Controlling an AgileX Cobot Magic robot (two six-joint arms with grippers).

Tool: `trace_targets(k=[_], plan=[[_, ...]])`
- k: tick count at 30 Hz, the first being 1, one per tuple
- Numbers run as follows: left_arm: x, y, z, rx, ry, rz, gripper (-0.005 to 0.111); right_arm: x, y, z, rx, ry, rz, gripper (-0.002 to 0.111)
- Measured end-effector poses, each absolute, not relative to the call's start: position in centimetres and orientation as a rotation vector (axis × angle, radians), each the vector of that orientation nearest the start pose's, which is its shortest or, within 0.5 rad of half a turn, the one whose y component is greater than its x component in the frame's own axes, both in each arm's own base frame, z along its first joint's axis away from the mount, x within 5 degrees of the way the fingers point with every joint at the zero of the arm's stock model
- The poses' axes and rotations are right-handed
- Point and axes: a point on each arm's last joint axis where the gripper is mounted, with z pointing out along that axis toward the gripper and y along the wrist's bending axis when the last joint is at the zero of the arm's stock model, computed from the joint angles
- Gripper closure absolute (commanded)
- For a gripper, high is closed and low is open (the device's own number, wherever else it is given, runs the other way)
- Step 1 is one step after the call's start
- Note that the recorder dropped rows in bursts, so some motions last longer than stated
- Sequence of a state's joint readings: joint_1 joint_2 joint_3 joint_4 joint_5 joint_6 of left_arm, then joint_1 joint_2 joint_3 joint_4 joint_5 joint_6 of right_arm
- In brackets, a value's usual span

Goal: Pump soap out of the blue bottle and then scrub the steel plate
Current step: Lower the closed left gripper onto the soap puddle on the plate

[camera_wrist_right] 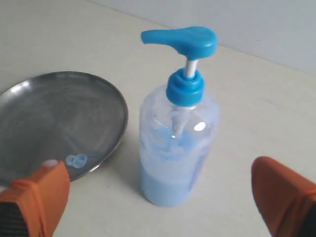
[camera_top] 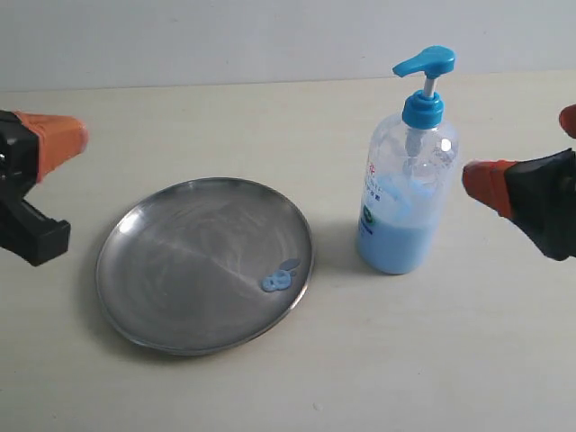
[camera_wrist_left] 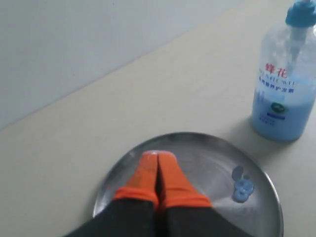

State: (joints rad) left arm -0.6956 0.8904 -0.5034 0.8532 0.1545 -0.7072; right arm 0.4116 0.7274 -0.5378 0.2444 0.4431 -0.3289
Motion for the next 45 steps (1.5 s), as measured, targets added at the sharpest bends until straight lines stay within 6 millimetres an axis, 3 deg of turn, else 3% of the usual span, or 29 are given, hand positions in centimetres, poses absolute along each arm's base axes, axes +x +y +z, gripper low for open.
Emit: trace_targets(k=[6,9,18,27,34,38,45], plan=[[16.6,-12.7,23.7,0.702,2.091,-0.275,0.107,12.1,4.6,30.0,-0.441,1.986,0.146,0.02],[17.2,-13.1,22.5,0.626,2.2,-0.293,0.107,11.7,3.9,30.3,-0.392,1.957,0.111,0.02],[19.6,-15.1,22.7,0.49,2.348,-0.321,0.107,10.5,2.3,30.8,-0.249,1.868,0.048,0.021],[21.6,-17.9,21.5,0.664,2.638,-0.261,0.107,10.5,2.1,30.9,-0.201,1.859,0.054,0.026],[23.0,-20.7,20.2,0.712,2.752,-0.389,0.107,10.4,2.0,30.8,-0.173,1.875,0.062,0.032],[23.8,-22.2,19.2,0.716,2.783,-0.483,0.107,10.4,2.0,30.8,-0.171,1.875,0.063,0.039],[25.0,-23.8,17.1,0.719,2.839,-0.541,0.107,10.4,2.0,30.7,-0.164,1.881,0.073,0.07]])
